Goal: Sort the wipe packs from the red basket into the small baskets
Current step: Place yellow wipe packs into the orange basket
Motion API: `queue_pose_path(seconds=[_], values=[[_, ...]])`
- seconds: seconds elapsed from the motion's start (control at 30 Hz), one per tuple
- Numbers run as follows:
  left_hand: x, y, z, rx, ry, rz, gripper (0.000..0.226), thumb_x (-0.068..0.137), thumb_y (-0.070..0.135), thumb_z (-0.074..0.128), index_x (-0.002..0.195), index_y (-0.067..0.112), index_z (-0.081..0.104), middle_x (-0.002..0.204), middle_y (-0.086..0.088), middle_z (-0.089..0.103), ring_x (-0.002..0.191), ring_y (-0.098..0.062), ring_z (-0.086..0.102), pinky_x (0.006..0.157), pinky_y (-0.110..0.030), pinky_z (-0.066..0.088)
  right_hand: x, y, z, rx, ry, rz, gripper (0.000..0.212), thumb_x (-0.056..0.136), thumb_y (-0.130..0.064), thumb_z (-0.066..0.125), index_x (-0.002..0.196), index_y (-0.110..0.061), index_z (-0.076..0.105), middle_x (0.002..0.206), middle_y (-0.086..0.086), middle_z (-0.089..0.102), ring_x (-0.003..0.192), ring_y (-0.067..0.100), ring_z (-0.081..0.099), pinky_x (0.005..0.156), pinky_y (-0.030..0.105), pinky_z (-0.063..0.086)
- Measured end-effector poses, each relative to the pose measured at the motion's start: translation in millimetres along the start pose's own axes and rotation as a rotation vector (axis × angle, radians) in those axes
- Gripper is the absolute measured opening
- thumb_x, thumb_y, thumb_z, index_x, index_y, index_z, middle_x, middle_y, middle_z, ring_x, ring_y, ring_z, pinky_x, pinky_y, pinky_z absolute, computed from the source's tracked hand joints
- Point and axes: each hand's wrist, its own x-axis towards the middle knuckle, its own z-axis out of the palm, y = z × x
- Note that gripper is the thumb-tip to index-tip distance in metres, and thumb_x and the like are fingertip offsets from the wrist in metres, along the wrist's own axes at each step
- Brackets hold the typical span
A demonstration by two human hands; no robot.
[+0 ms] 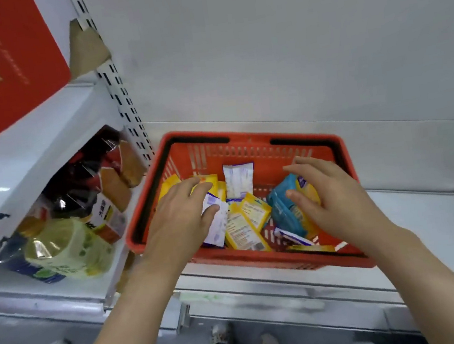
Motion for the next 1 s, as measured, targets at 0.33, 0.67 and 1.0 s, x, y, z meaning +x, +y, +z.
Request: queue_pose_path(seconds=[0.33, 0.67, 1.0], values=[[96.6, -67.3, 51.9, -0.038, -0.302, 0.133, 0.052, 0.095, 0.044, 0.056, 0.141, 0.021, 0.047, 0.141, 0.001, 0.048, 0.130, -0.021, 0.044, 0.106, -0.036, 0.038, 95.3, -1.0, 104.3, 0.009, -0.487, 0.274, 0.054, 0.093, -0.049, 0.059, 0.139, -0.022, 0.051, 0.137, 0.002, 0.056, 0.122, 0.021, 0.054, 0.097, 0.032, 0.045], [106.1, -73.1, 68.3, 0.020, -0.474, 0.111, 0.063, 0.090, 0.061, 0.053, 0.143, 0.029, 0.041, 0.145, 0.004, 0.048, 0.130, -0.019, 0.047, 0.096, -0.037, 0.044, 94.8, -1.4, 168.2, 0.018, -0.911, 0.504, 0.079, 0.062, -0.058, 0.086, 0.119, -0.015, 0.054, 0.118, 0.002, 0.060, 0.102, 0.020, 0.058, 0.079, 0.032, 0.050], [120.0, -58.7, 80.4, -0.125, -0.754, 0.049, 0.070, 0.091, 0.058, 0.056, 0.150, 0.026, 0.034, 0.149, -0.005, 0.044, 0.133, -0.025, 0.044, 0.094, -0.035, 0.042, 86.4, 37.7, 73.6, 0.644, -0.326, 0.806, 0.026, 0.079, -0.033, 0.081, 0.097, -0.025, 0.065, 0.084, -0.005, 0.077, 0.074, 0.016, 0.075, 0.068, 0.039, 0.061]])
